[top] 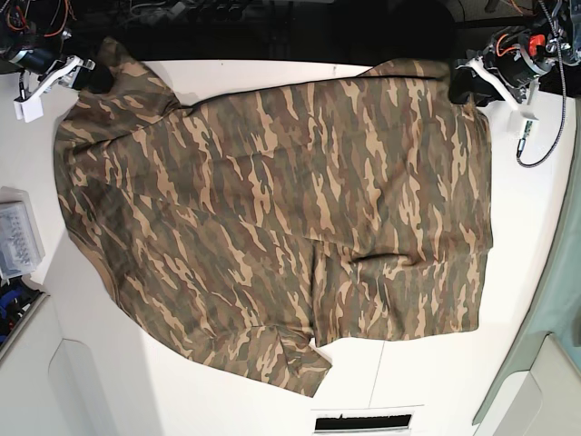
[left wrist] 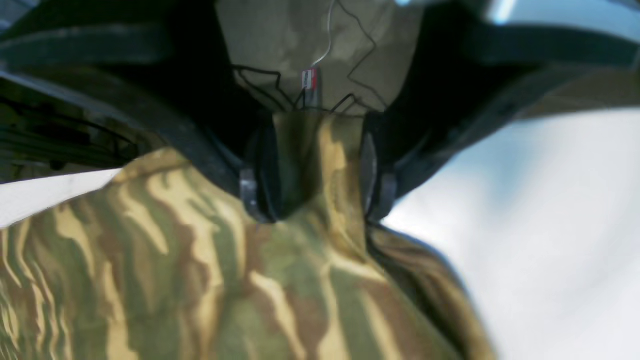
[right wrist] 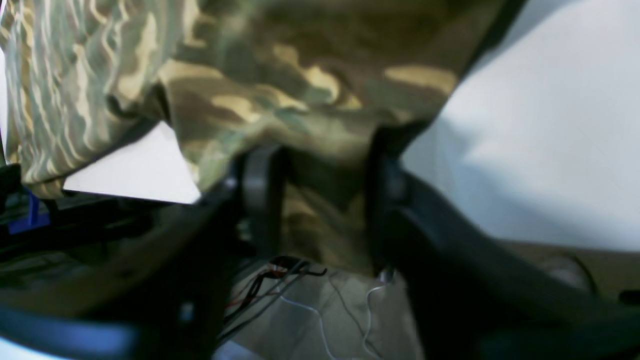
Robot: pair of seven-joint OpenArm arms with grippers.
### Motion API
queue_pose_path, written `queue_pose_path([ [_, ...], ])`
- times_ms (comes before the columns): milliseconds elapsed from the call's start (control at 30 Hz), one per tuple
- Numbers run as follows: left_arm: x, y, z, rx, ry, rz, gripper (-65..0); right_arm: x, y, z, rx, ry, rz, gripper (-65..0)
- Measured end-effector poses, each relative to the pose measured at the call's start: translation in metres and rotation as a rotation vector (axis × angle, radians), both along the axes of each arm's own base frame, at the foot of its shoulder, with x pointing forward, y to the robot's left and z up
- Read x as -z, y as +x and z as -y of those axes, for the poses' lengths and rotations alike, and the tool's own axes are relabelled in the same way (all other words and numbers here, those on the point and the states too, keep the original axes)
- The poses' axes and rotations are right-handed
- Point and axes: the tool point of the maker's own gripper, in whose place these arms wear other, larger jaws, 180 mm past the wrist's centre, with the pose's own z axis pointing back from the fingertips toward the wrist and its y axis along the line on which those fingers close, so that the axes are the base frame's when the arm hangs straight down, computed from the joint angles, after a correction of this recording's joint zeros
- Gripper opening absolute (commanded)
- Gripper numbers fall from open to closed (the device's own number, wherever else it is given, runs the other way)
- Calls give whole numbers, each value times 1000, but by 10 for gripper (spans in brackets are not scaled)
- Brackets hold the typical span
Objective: Layout the t-shirt on the table in an organized manner, then fold the t-shirt properly
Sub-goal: 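Lift both held shirt corners and pull them apart to stretch the edge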
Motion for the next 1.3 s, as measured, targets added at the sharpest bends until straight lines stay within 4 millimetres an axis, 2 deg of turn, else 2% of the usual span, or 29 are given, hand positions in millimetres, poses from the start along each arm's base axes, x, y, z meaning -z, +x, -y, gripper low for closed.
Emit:
queue_pose_path([
  [67, 1, 1, 1, 14, 13, 6, -478, 0, 0, -1, 1, 2, 0, -533],
  [133, 3, 0, 2, 24, 23, 2, -637, 0, 0, -1, 1, 2, 1, -650],
  [167, 3, 0, 2, 24, 21, 2, -650, 0, 0, -1, 0, 2, 1, -650],
  [267, 2, 0, 2, 25, 20, 4, -650, 0, 0, -2, -9, 3, 6, -650],
  [367, -8, -2, 4, 88, 24, 8, -650, -4, 2, 3, -5, -9, 18, -650],
  [567, -63, 20, 0, 95, 12, 159, -650, -37, 17, 30, 34, -76, 118, -650],
  [633, -74, 21, -5, 88, 23, 185, -650, -47, 15, 33, 23, -101, 136, -650],
  [700, -79, 19, -8, 83, 20, 185, -650, -56, 12, 33, 6, -120, 148, -650],
  [900, -87, 20, 2, 99, -42, 200, -650, -78, 1, 27, -88, -174, 166, -650],
  [1000, -88, 22, 2, 96, -43, 210, -650, -90, 6, 24, -115, -198, 202, -650],
  [1100, -91, 27, 2, 88, -45, 239, -650, -103, 22, 19, -129, -210, 261, -650],
  [1200, -93, 28, -1, 81, -39, 249, -650, -104, 23, 20, -137, -224, 264, -650],
  [1300, -98, 29, -15, 51, -12, 261, -650, -95, 3, 22, -145, -229, 202, -650],
])
